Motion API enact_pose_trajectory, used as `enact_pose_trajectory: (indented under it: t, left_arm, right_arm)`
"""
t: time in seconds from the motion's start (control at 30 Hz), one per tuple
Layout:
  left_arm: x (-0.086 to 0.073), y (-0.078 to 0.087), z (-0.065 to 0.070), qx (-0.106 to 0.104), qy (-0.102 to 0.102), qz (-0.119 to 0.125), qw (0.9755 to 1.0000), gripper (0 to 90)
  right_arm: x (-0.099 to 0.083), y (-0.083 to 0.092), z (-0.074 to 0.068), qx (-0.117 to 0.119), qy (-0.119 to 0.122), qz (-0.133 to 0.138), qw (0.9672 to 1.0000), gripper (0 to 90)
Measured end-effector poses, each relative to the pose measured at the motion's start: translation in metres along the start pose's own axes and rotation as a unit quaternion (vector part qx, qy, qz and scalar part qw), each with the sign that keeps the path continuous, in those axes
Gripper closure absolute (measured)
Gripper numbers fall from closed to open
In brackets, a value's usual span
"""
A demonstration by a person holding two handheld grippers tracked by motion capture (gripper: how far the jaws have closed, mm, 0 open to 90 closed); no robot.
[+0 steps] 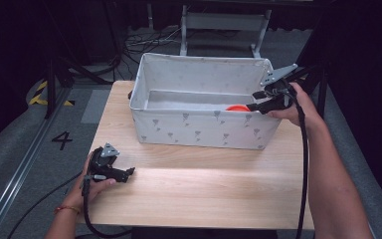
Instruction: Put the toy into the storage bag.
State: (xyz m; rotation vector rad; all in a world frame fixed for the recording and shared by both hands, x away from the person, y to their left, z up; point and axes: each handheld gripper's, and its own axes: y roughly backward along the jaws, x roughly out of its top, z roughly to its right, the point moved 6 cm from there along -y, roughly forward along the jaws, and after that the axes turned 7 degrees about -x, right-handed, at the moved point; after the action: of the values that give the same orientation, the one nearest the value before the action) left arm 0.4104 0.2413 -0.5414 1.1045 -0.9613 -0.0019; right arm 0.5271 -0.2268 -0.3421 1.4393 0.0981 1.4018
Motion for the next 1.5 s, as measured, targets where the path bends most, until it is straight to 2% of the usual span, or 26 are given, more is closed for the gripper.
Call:
enact_pose_trajectory:
  t: [0.23, 0.27, 0.4, 0.53, 0.67, 0.7, 0.73, 0.8, 0.83, 0.87, 0.93, 1.03, 1.1, 1.27, 1.5]
  left_arm:
    - [0.0, 0.0, 0.0, 0.0, 0.0, 0.0, 1.0, 0.4]
    - [0.0, 0.0, 0.0, 0.0, 0.0, 0.0, 1.0, 0.4]
    - [0.0, 0.0, 0.0, 0.0, 0.0, 0.0, 1.0, 0.4]
    - [0.0, 0.0, 0.0, 0.0, 0.0, 0.0, 1.0, 0.4]
    - [0.0, 0.0, 0.0, 0.0, 0.0, 0.0, 1.0, 0.4]
    - [0.0, 0.0, 0.0, 0.001, 0.0, 0.0, 1.0, 0.4]
    - [0.0, 0.0, 0.0, 0.001, 0.0, 0.0, 1.0, 0.4]
    - [0.0, 0.0, 0.0, 0.0, 0.0, 0.0, 1.0, 0.4]
    - [0.0, 0.0, 0.0, 0.0, 0.0, 0.0, 1.0, 0.4]
    - [0.0, 0.0, 0.0, 0.0, 0.0, 0.0, 1.0, 0.3]
    - [0.0, 0.0, 0.0, 0.0, 0.0, 0.0, 1.0, 0.3]
    - [0.0, 0.0, 0.0, 0.0, 0.0, 0.0, 1.0, 0.4]
    - [0.0, 0.0, 0.0, 0.0, 0.0, 0.0, 1.0, 0.4]
    - [0.0, 0.0, 0.0, 0.0, 0.0, 0.0, 1.0, 0.4]
    - [0.0, 0.0, 0.0, 0.001, 0.001, 0.001, 1.0, 0.4]
  right_arm:
    - [-0.001, 0.018, 0.005, -0.039, -0.041, 0.043, 0.9974, 34.9]
    - [-0.001, 0.018, 0.005, -0.039, -0.041, 0.043, 0.9974, 34.9]
    - [-0.002, 0.03, 0.005, -0.065, -0.052, 0.066, 0.9943, 31.6]
    - [-0.006, 0.041, 0.002, -0.086, -0.069, 0.089, 0.9899, 29.8]
    - [-0.011, 0.051, -0.004, -0.089, -0.068, 0.1, 0.9887, 28.8]
    - [-0.013, 0.055, -0.006, -0.099, -0.069, 0.105, 0.9872, 27.8]
    - [-0.013, 0.055, -0.006, -0.099, -0.069, 0.105, 0.9872, 27.8]
    - [-0.015, 0.063, -0.008, -0.131, -0.072, 0.111, 0.9824, 24.2]
    - [-0.016, 0.066, -0.009, -0.138, -0.074, 0.113, 0.9811, 23.0]
    - [-0.016, 0.066, -0.009, -0.138, -0.074, 0.113, 0.9811, 23.0]
    - [-0.019, 0.073, -0.014, -0.143, -0.079, 0.128, 0.9783, 20.7]
    - [-0.023, 0.08, -0.018, -0.151, -0.083, 0.134, 0.9759, 17.8]
    - [-0.027, 0.084, -0.021, -0.155, -0.08, 0.136, 0.9752, 17.9]
    - [-0.036, 0.09, -0.029, -0.155, -0.069, 0.13, 0.9768, 17.2]
    - [-0.052, 0.096, -0.043, -0.155, -0.06, 0.135, 0.9768, 17.0]
